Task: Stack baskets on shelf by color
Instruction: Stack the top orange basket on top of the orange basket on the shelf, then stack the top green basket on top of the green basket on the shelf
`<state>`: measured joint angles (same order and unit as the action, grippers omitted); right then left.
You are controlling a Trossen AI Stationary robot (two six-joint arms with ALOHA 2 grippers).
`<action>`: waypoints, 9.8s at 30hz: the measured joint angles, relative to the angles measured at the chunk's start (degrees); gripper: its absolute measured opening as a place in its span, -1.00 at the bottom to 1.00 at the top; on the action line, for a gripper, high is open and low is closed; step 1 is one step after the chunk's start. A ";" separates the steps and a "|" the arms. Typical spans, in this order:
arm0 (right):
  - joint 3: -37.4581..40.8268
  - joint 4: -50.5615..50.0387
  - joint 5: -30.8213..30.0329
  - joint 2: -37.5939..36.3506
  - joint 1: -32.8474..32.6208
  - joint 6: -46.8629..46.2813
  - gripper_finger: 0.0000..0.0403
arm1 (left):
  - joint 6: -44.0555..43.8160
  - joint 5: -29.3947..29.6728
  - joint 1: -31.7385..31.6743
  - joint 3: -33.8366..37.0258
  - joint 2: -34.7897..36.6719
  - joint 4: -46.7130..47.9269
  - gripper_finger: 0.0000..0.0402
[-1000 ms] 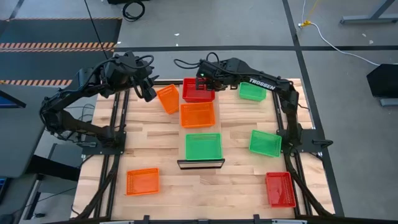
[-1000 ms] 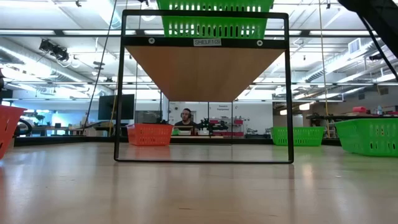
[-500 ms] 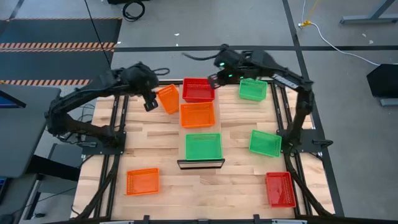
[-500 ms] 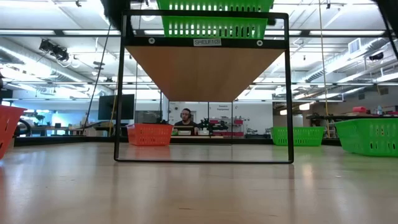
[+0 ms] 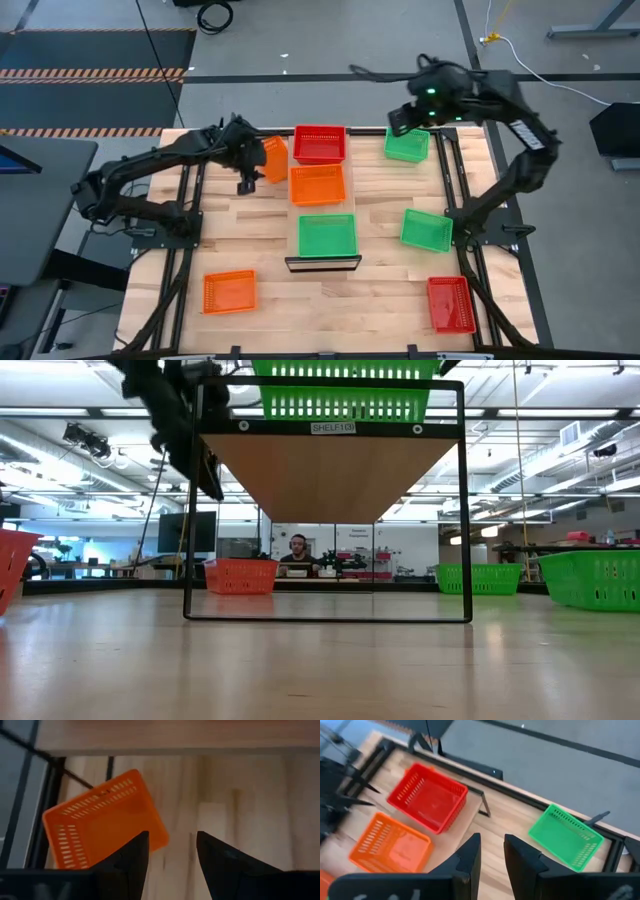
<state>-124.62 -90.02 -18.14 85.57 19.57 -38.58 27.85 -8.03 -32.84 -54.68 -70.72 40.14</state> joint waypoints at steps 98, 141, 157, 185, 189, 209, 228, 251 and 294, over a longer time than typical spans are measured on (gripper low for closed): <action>0.00 8.12 9.47 -2.73 1.22 9.99 -0.56 | 43.35 3.20 17.99 -30.48 -5.22 15.01 -0.98; 0.01 19.54 20.54 16.67 -5.91 -1.76 0.00 | 50.72 8.48 19.96 -36.54 -13.62 17.00 -0.98; 0.02 18.27 17.02 16.08 -5.07 -0.24 -0.95 | 37.43 9.67 20.35 -43.88 -13.57 18.03 -0.79; 0.04 10.52 1.02 17.00 -13.71 -30.53 -0.98 | 6.64 18.82 19.43 -58.23 -11.76 28.50 -0.15; 0.02 10.09 -2.62 19.33 -16.39 -35.06 -0.98 | 2.46 18.84 18.85 -58.20 -11.24 27.32 -0.20; 0.02 4.90 -8.13 27.88 -18.36 -41.27 -0.97 | -1.87 18.63 18.76 -58.14 -11.15 28.93 -0.30; 0.02 2.94 -8.90 27.88 -18.49 -47.36 -0.96 | -4.68 17.83 18.85 -58.13 -11.19 28.97 -0.34; 0.02 4.42 -7.75 27.86 -18.49 -48.36 -0.63 | -7.47 17.83 18.82 -58.09 -11.19 28.55 -0.34; 13.74 0.14 -7.82 13.89 -11.17 -39.64 -0.29 | -14.77 16.59 18.87 -58.09 -11.23 29.54 -0.34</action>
<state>-110.88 -89.89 -25.96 99.46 8.40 -78.22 13.08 8.56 -13.98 -112.77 -81.95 69.68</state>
